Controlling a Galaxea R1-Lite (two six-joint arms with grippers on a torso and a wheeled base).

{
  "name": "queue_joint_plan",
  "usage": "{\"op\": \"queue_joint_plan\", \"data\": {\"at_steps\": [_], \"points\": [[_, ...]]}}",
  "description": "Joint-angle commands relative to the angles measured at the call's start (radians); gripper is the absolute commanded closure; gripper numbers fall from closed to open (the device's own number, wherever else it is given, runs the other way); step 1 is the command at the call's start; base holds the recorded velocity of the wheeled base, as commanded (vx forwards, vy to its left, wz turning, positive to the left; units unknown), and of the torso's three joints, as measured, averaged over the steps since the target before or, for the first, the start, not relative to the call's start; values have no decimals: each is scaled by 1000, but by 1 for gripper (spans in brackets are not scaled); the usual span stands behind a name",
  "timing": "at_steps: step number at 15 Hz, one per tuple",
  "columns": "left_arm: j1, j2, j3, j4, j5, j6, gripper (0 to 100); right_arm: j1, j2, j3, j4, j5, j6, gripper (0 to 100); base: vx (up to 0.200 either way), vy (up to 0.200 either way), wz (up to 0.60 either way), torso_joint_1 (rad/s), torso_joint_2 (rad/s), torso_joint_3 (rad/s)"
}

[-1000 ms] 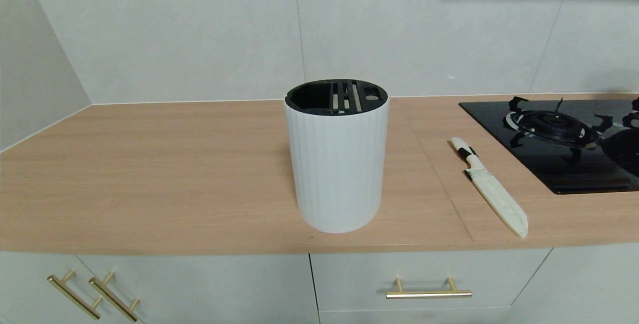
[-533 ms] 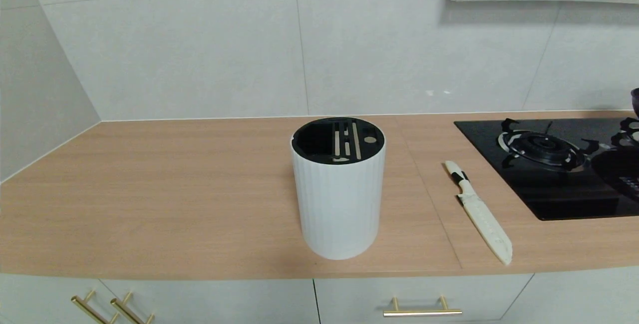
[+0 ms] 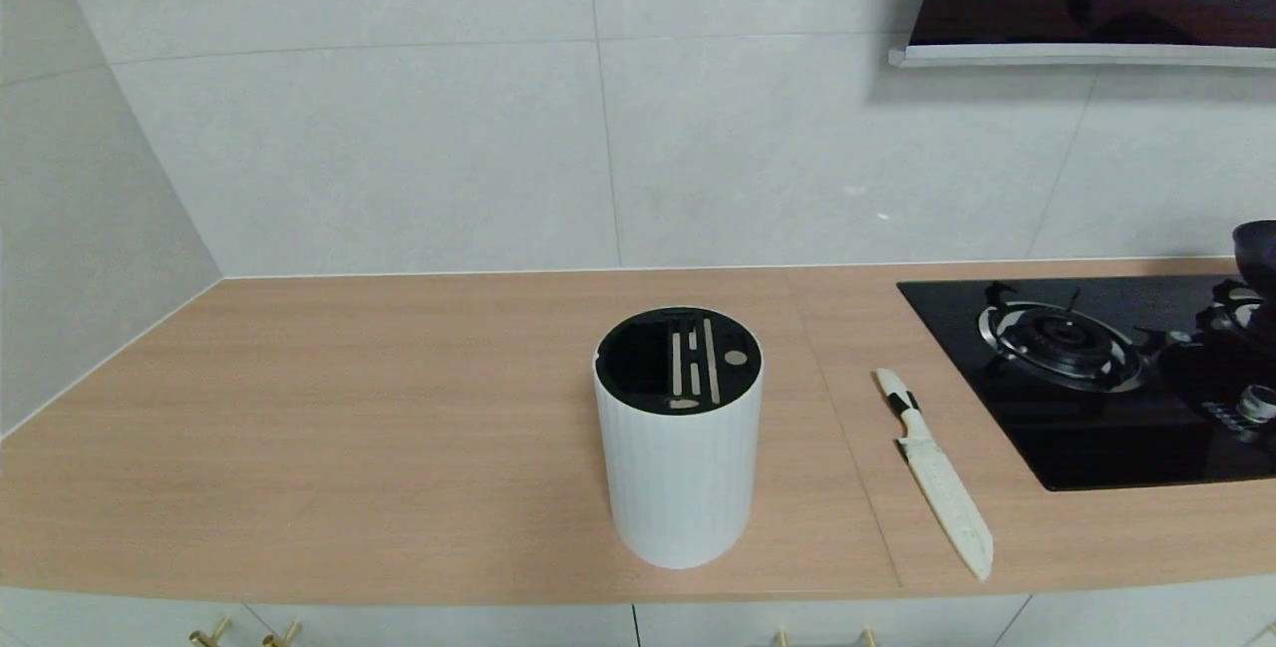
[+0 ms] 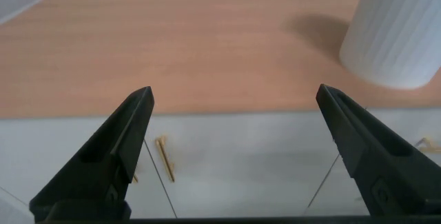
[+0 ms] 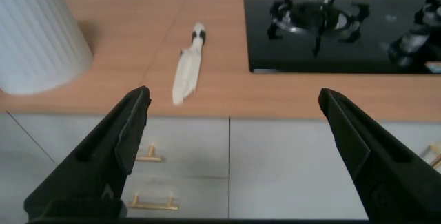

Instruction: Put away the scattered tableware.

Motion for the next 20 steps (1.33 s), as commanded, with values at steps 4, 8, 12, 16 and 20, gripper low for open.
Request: {"op": "queue_joint_plan", "data": {"at_steps": [4,8,12,16,20], "points": [[0,0,0,0,0,0,0,0,1,0,0,-1,0,0,0,0,0,265,-557,-284],[0,0,0,0,0,0,0,0,1,0,0,-1,0,0,0,0,0,128,-262,-140],[0,2,0,0,0,0,0,0,1,0,0,-1,0,0,0,0,0,0,0,0],[0,0,0,0,0,0,0,0,1,0,0,-1,0,0,0,0,0,0,0,0],[0,0,0,0,0,0,0,0,1,-48,-40,-4,-31,0,0,0,0,0,0,0]]}}
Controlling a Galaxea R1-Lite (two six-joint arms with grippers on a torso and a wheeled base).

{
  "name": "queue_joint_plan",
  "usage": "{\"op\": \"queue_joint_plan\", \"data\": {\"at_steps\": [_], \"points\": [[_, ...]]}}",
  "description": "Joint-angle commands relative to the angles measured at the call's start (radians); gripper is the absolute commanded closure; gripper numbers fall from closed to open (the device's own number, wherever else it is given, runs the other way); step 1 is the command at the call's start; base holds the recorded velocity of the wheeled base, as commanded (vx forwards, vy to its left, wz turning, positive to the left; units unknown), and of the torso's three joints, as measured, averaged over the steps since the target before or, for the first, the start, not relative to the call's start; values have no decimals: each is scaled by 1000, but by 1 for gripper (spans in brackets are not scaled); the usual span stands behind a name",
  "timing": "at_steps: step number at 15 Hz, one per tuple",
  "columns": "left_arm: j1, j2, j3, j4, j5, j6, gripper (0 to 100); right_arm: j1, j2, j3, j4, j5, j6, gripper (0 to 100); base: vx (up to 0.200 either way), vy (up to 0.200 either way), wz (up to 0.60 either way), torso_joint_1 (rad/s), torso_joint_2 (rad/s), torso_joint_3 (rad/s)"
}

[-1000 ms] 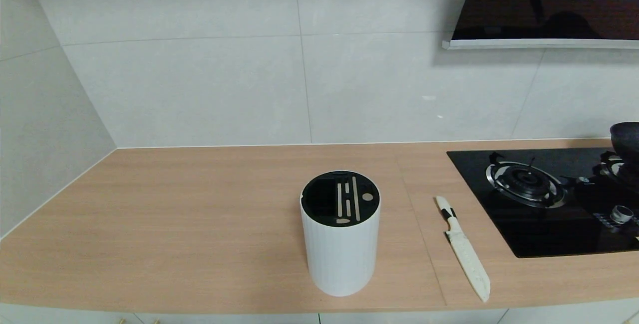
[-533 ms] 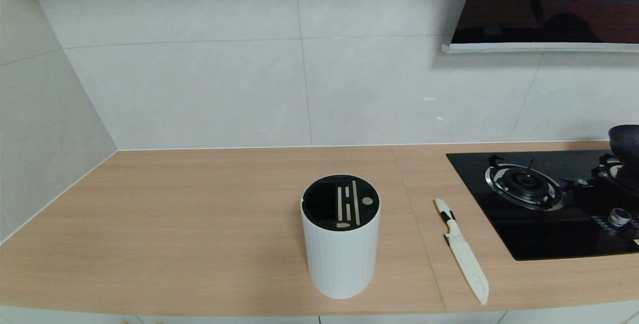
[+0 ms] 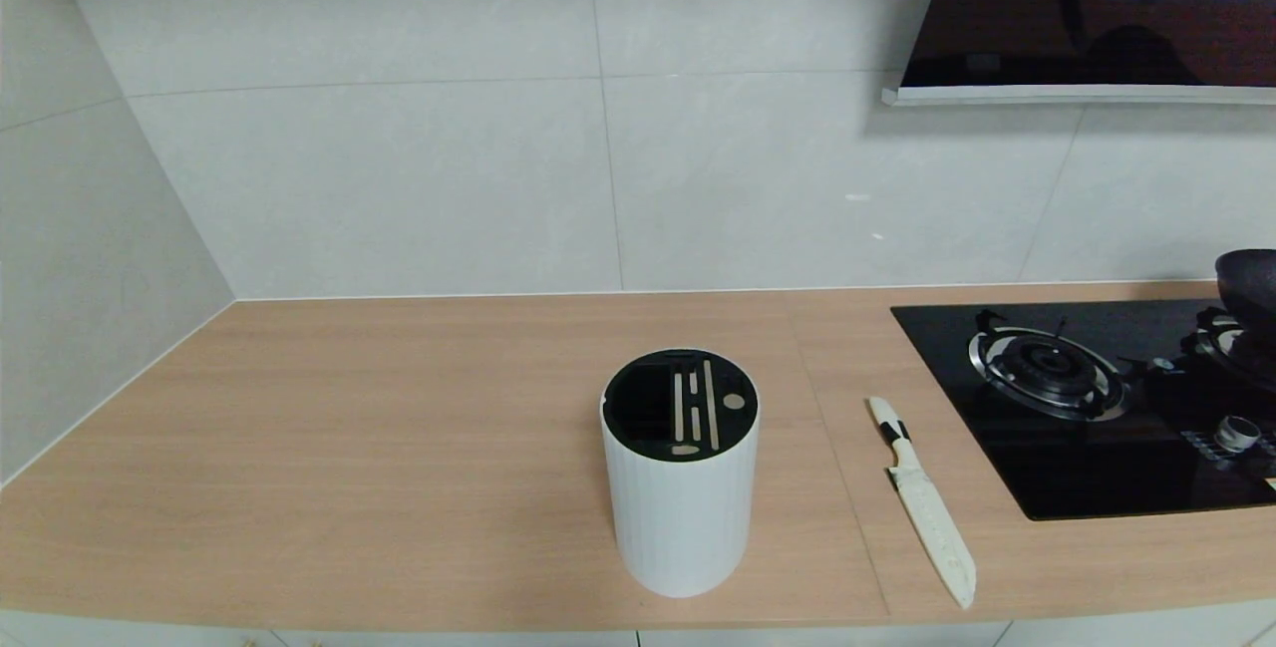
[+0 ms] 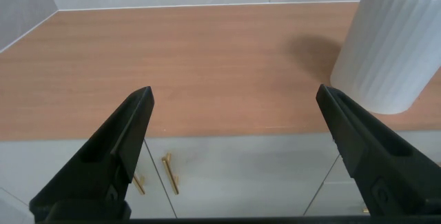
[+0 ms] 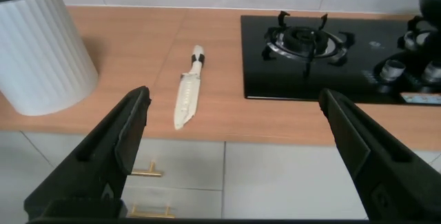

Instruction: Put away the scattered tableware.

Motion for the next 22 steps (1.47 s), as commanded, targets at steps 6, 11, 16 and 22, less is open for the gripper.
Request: {"op": "queue_joint_plan", "data": {"at_steps": [6,11,16,22], "points": [[0,0,0,0,0,0,0,39,458,-285,67,125,22,0,0,0,0,0,0,0],[0,2,0,0,0,0,0,199,992,-375,-57,94,28,0,0,0,0,0,0,0],[0,0,0,0,0,0,0,269,1502,-404,-470,16,25,0,0,0,0,0,0,0],[0,0,0,0,0,0,0,281,1853,-443,-683,-62,28,0,0,0,0,0,0,0]]}}
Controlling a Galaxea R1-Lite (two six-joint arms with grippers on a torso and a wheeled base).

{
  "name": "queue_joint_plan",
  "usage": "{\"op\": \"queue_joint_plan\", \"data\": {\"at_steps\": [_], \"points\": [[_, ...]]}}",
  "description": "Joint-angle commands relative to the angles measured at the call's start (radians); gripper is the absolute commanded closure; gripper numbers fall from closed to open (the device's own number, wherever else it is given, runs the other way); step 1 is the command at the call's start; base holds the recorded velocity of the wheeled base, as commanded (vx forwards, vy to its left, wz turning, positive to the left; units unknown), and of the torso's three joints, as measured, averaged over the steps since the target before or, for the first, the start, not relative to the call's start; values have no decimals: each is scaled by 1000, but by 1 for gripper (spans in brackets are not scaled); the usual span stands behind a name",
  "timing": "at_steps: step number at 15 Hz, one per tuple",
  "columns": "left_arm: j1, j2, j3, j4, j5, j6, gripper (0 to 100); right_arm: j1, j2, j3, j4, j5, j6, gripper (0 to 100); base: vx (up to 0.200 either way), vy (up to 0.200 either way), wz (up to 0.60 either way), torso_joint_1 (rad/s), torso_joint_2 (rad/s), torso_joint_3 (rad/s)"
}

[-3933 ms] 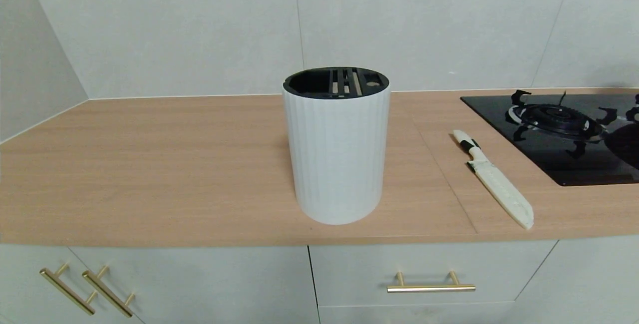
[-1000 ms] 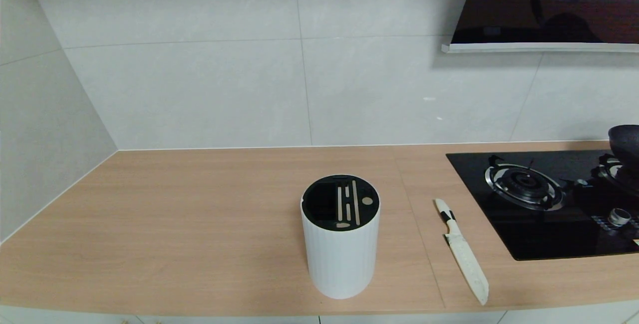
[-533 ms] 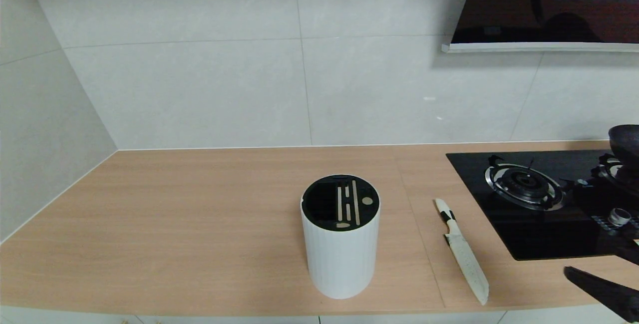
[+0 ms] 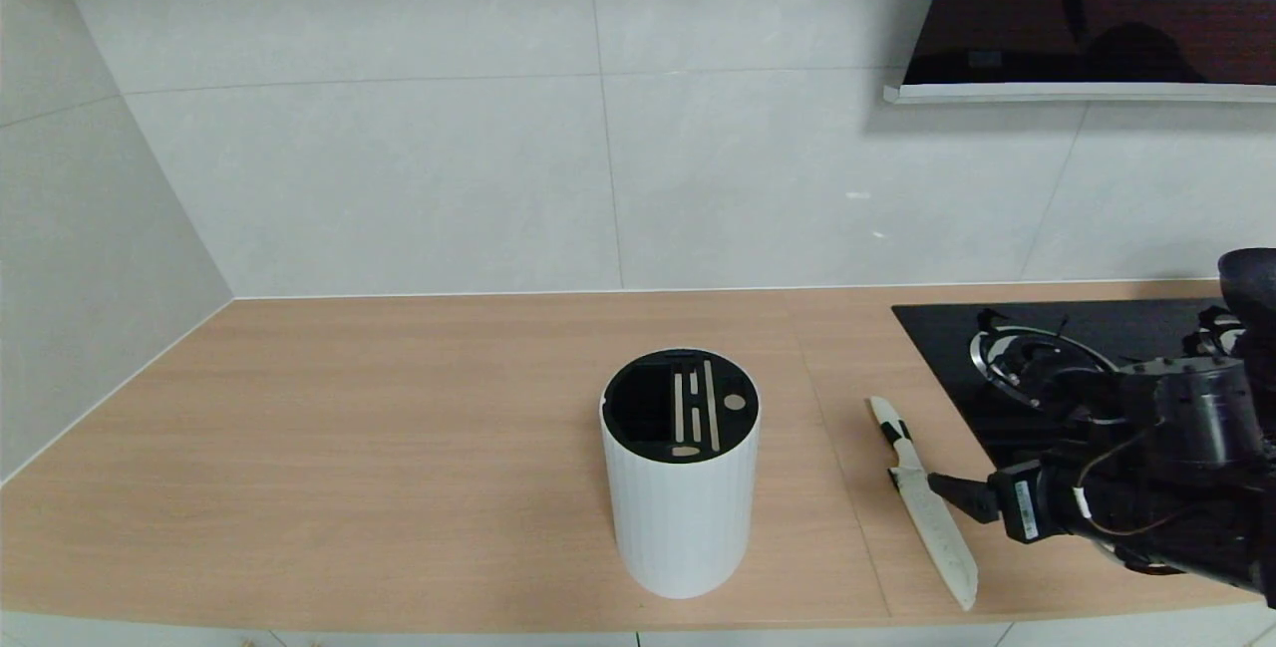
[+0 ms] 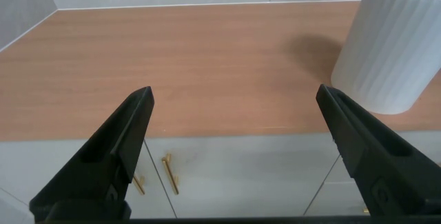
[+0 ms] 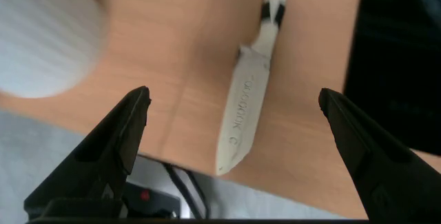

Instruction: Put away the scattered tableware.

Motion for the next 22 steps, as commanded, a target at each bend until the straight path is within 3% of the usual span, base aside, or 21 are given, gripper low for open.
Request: {"op": "queue_joint_plan", "data": {"at_steps": [1,8,22], "points": [[0,0,0,0,0,0,0,11,229,-15,-97,-19,3,0,0,0,0,0,0,0],[0,0,0,0,0,0,0,26,515,-21,-404,-111,40,0,0,0,0,0,0,0],[0,2,0,0,0,0,0,20,594,-135,-437,-186,129,0,0,0,0,0,0,0]]}}
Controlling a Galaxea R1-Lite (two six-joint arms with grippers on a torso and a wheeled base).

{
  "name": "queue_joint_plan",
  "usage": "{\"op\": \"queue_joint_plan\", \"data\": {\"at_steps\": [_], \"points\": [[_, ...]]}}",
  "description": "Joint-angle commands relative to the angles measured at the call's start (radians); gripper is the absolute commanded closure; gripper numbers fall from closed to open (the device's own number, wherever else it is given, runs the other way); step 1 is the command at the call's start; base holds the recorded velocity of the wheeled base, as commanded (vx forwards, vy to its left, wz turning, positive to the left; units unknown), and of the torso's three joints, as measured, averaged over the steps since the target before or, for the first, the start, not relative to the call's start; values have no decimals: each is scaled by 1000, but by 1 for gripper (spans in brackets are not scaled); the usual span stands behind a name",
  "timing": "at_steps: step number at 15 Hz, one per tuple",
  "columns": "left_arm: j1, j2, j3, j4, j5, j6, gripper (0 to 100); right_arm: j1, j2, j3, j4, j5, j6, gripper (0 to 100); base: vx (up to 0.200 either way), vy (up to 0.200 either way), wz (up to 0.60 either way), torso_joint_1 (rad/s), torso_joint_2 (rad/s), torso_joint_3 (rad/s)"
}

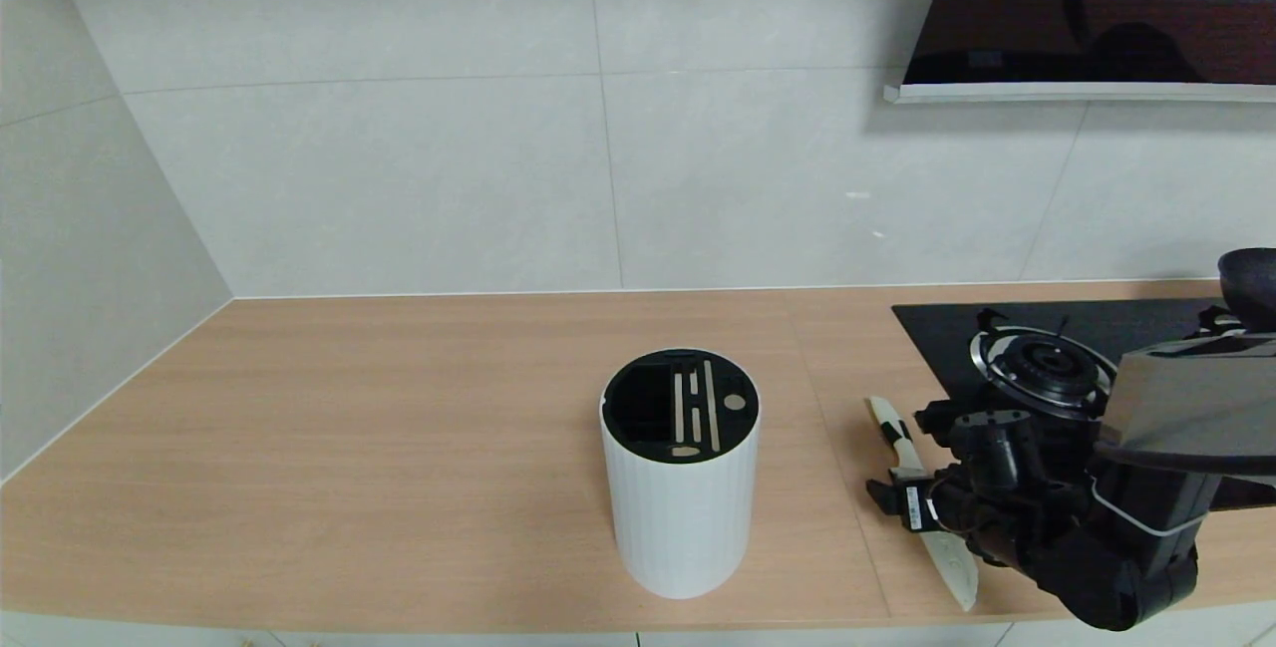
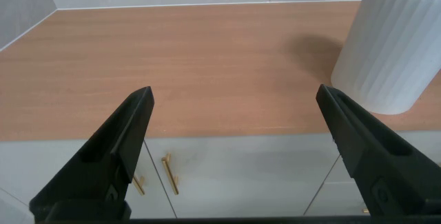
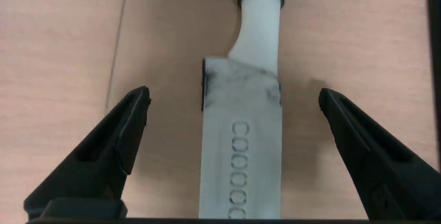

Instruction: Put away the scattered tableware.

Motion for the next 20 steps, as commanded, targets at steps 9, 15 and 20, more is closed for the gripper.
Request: {"op": "queue_joint_plan", "data": {"at_steps": [9,15,20], "points": [[0,0,0,0,0,0,0,-2,31,-15,-2,-6,4,100,0,0,0,0,0,0],[0,2,0,0,0,0,0,-2,14,-9,-38,-22,2,100,0,0,0,0,0,0],[0,0,0,0,0,0,0,2,-357,56,38,-19,1,100,0,0,0,0,0,0]]}}
